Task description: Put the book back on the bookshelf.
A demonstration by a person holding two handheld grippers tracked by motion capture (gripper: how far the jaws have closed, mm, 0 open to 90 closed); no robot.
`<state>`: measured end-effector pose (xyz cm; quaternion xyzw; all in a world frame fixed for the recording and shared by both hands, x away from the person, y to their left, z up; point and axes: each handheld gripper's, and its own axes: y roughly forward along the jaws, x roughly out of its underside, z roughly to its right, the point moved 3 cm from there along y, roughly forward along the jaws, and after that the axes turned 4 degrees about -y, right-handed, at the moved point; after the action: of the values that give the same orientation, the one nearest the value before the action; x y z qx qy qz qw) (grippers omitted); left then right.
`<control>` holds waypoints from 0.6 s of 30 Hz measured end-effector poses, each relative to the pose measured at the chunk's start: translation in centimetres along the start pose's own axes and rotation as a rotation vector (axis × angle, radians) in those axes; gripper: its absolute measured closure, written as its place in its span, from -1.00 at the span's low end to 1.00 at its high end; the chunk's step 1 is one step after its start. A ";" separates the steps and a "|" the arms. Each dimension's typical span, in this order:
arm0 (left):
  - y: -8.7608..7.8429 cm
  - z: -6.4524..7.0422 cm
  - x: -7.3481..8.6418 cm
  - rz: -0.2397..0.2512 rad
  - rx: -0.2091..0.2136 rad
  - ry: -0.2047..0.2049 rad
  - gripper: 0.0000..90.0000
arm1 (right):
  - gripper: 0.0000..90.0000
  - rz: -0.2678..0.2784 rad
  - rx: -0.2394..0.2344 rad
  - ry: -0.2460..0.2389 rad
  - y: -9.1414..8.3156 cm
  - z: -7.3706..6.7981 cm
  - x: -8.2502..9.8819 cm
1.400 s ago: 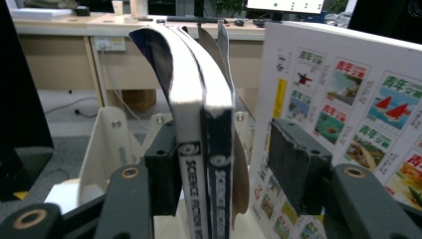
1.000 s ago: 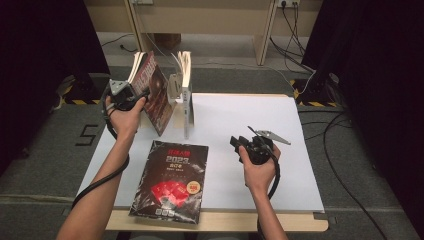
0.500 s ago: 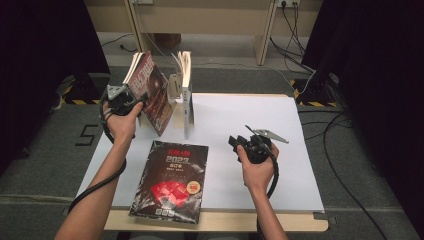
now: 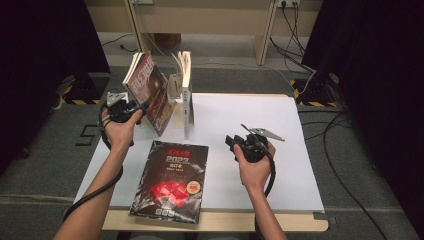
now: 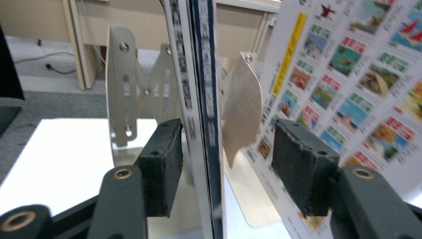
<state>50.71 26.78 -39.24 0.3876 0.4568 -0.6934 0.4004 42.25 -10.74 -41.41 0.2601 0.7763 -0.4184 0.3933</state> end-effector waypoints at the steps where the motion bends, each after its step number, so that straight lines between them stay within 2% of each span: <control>1: 0.0 0.0 0.0 0.000 0.000 0.000 -0.03 | 0.36 -0.001 -0.002 -0.002 0.1 0.0 0.0; 8: -1.4 -0.8 2.2 -0.076 0.044 -0.044 -0.07 | 0.35 -0.022 -0.008 -0.004 0.6 -0.6 -0.1; 9: -1.4 -0.8 2.2 -0.076 0.044 -0.044 -0.07 | 0.35 -0.022 -0.008 -0.004 0.6 -0.6 -0.1; 12: -2.1 -1.0 3.0 -0.117 0.064 -0.049 -0.07 | 0.35 -0.044 -0.011 -0.007 1.0 -0.9 -0.1; 14: -2.5 -1.3 3.7 -0.163 0.070 -0.069 -0.08 | 0.33 -0.062 -0.013 -0.011 1.3 -1.1 0.0; 15: -2.9 -1.7 4.4 -0.202 0.058 -0.071 -0.08 | 0.31 -0.097 -0.018 -0.006 1.7 -1.3 0.2; 16: -2.9 -1.7 4.4 -0.202 0.058 -0.071 -0.08 | 0.31 -0.097 -0.018 -0.006 1.7 -1.3 0.2; 17: -3.4 -1.9 5.1 -0.225 0.068 -0.067 -0.08 | 0.30 -0.121 -0.022 -0.015 2.1 -1.6 0.4; 18: -3.4 -1.9 5.1 -0.225 0.068 -0.067 -0.08 | 0.30 -0.132 -0.024 -0.012 2.4 -1.7 0.5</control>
<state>46.00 28.46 -43.33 0.3240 0.4601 -0.7615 0.3216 43.02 -8.02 -42.31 0.2010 0.7943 -0.4358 0.3725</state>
